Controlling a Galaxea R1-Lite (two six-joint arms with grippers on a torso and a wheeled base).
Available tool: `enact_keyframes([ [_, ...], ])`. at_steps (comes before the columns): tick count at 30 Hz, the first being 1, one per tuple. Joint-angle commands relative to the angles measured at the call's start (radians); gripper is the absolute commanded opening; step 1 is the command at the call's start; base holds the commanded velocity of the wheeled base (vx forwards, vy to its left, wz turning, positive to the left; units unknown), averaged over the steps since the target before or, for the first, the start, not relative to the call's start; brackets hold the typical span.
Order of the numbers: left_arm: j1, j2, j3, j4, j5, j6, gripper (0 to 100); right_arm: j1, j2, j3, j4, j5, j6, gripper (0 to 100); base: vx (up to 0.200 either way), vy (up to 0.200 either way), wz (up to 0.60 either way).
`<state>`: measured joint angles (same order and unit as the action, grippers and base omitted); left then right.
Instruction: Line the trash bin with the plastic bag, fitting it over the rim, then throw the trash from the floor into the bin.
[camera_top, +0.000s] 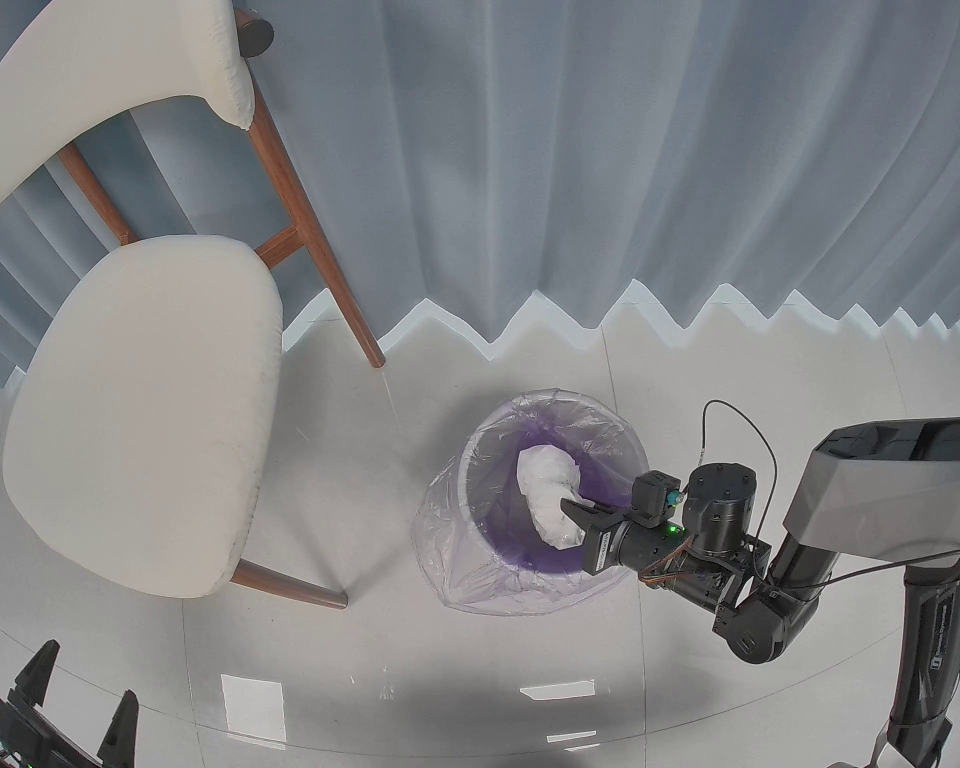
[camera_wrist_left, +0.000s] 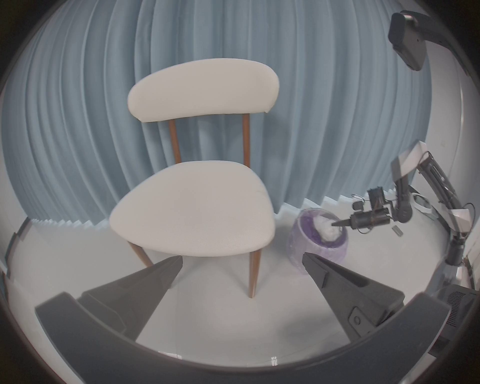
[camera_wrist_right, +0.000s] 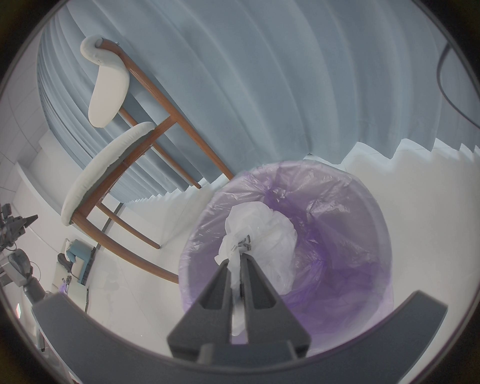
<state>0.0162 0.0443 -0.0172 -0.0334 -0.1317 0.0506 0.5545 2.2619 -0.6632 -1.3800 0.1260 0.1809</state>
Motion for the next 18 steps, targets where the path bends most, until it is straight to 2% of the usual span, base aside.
enact_keyframes([
  [1, -0.013, -0.043, 0.017, -0.006, 0.277, -0.021, 100, -0.027, 0.088, -0.021, -0.037, 0.000, -0.009, 0, 0.000, 0.000, 0.00],
  [2, -0.013, -0.043, 0.017, -0.006, 0.277, -0.021, 100, -0.027, 0.088, -0.021, -0.037, 0.000, -0.009, 0, 0.000, 0.000, 0.00],
  [3, -0.012, -0.043, 0.017, -0.008, 0.353, -0.026, 100, -0.028, 0.090, -0.027, -0.037, 0.000, -0.009, 0, 0.000, 0.000, 0.00],
  [6, -0.010, -0.044, 0.017, -0.010, 0.359, -0.015, 100, -0.027, 0.090, -0.046, -0.034, 0.000, -0.009, 0, 0.000, 0.000, 0.00],
  [12, -0.012, -0.044, 0.017, -0.016, 0.356, 0.014, 100, -0.028, 0.087, -0.058, -0.028, 0.000, -0.009, 0, 0.000, 0.000, 0.00],
  [14, -0.012, -0.044, 0.017, -0.025, 0.351, 0.089, 100, -0.027, 0.087, -0.059, -0.027, 0.000, -0.009, 0, 0.000, 0.000, 0.00],
  [15, -0.013, -0.044, 0.017, -0.026, 0.345, 0.097, 100, -0.027, 0.087, -0.059, -0.028, 0.000, -0.009, 0, 0.000, 0.000, 0.00],
  [17, -0.013, -0.044, 0.016, -0.022, 0.307, 0.061, 100, -0.027, 0.088, -0.059, -0.028, 0.000, -0.009, 0, 0.000, 0.000, 0.00],
  [18, -0.013, -0.044, 0.016, -0.017, 0.284, 0.009, 100, -0.027, 0.088, -0.058, -0.028, 0.000, -0.009, 0, 0.000, 0.000, 0.00],
])
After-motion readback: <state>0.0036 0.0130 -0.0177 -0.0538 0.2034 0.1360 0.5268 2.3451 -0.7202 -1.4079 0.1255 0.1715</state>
